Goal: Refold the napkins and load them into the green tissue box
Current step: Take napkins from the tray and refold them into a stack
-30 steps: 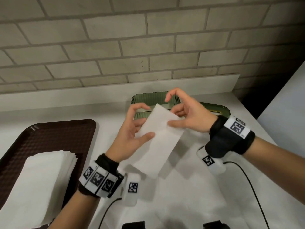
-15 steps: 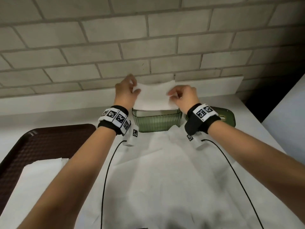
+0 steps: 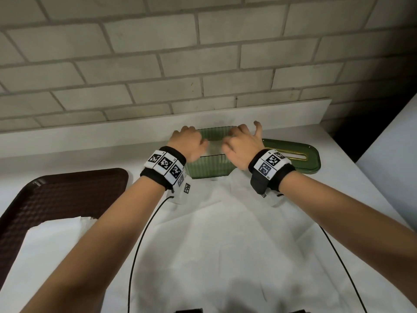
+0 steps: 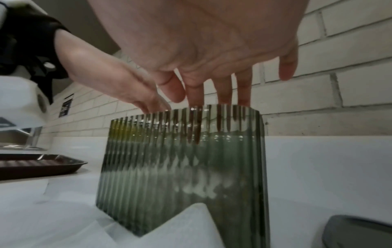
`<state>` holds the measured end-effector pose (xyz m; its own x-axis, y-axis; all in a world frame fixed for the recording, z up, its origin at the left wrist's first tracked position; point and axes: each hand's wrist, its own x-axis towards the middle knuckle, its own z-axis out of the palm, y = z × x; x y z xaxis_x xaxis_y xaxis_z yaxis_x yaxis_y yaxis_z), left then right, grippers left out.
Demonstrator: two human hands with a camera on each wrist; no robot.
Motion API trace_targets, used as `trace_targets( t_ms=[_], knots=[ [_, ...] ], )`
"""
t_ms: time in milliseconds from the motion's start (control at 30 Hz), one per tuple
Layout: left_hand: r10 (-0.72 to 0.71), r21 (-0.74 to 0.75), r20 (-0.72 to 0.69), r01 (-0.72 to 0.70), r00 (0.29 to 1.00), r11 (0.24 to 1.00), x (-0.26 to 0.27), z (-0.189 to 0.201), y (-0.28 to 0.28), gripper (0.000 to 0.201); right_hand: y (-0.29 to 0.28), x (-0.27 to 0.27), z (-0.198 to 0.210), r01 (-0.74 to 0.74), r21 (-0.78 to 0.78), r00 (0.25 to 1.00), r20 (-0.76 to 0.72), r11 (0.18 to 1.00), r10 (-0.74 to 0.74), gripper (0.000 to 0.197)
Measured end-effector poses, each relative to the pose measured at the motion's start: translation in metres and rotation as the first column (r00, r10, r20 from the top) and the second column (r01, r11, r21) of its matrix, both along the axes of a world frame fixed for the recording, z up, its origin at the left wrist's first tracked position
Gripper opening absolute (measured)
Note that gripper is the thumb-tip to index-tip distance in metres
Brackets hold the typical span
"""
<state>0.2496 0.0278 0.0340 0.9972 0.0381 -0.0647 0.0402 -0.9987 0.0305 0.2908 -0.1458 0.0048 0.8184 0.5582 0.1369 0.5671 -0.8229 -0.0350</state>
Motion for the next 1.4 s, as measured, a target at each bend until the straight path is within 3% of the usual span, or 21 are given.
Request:
trace_targets(
  t_ms=[100,200,300,367,433,500,633,733,833,900,967,1067,1167,1233,1333,1400],
  knots=[
    [0.044,-0.011,-0.238,-0.048,0.97,0.999,-0.003,0.0,-0.008,0.066,0.002,-0.005,0.005,-0.023,-0.1,0.988,-0.152,0.995,0.008,0.049],
    [0.067,0.049,-0.353,-0.053,0.933,0.997,-0.007,-0.007,-0.01,0.082,-0.001,-0.004,0.006,-0.025,-0.145,0.966,-0.257,0.989,-0.014,0.057],
    [0.093,-0.004,-0.296,-0.099,0.951,0.995,-0.016,-0.001,-0.006,0.086,-0.015,-0.006,0.014,0.042,0.138,0.986,-0.166,0.99,-0.018,0.062],
    [0.062,-0.103,-0.118,-0.074,0.991,0.992,-0.03,0.005,-0.006,0.081,-0.036,-0.015,0.024,0.047,0.284,0.998,-0.062,0.958,-0.031,0.051],
    [-0.007,-0.132,0.125,0.023,0.992,0.991,-0.049,0.007,-0.011,0.058,-0.064,-0.027,0.036,0.065,0.334,0.997,-0.051,0.94,-0.051,0.036],
    [-0.09,-0.232,0.248,0.15,0.964,0.961,-0.074,0.0,-0.024,0.033,-0.096,-0.041,0.038,0.118,0.306,0.985,-0.16,0.945,-0.071,0.023],
    [-0.203,-0.506,0.05,0.2,0.978,0.839,-0.115,-0.029,-0.062,0.018,-0.153,-0.076,0.024,0.215,0.26,0.871,-0.488,0.941,-0.065,0.009],
    [-0.24,-0.494,-0.099,0.162,0.966,0.855,-0.127,-0.054,-0.093,0.04,-0.184,-0.101,0.004,0.291,0.178,0.808,-0.572,0.94,-0.142,0.002],
    [-0.266,-0.356,-0.146,0.2,0.953,0.913,-0.133,-0.068,-0.121,0.079,-0.21,-0.122,-0.021,0.372,0.081,0.769,-0.586,0.925,-0.258,0.032],
    [-0.259,-0.225,-0.161,0.22,0.952,0.949,-0.135,-0.071,-0.136,0.091,-0.221,-0.132,-0.032,0.403,-0.005,0.76,-0.555,0.915,-0.338,0.058],
    [-0.238,-0.147,-0.182,0.213,0.954,0.966,-0.135,-0.073,-0.146,0.088,-0.227,-0.14,-0.038,0.445,-0.089,0.741,-0.522,0.891,-0.423,0.079],
    [-0.209,-0.252,-0.207,0.154,0.956,0.955,-0.133,-0.069,-0.147,0.065,-0.229,-0.14,-0.039,0.489,-0.164,0.71,-0.497,0.857,-0.499,0.101],
    [-0.286,-0.518,-0.19,0.151,0.939,0.842,-0.133,-0.058,-0.134,0.017,-0.231,-0.135,-0.038,0.494,-0.177,0.7,-0.5,0.851,-0.51,0.116],
    [-0.298,-0.687,-0.162,0.109,0.941,0.718,-0.136,-0.049,-0.118,0.017,-0.233,-0.13,-0.038,0.509,-0.154,0.691,-0.514,0.847,-0.509,0.124],
    [-0.182,-0.927,-0.156,-0.08,0.971,0.367,-0.146,-0.03,-0.092,0.009,-0.237,-0.125,-0.038,0.571,-0.061,0.653,-0.571,0.819,-0.498,0.129],
    [-0.026,-0.975,-0.201,-0.197,0.979,0.106,-0.155,-0.021,-0.074,0.023,-0.238,-0.123,-0.039,0.577,-0.011,0.673,-0.561,0.817,-0.483,0.118]
  ],
)
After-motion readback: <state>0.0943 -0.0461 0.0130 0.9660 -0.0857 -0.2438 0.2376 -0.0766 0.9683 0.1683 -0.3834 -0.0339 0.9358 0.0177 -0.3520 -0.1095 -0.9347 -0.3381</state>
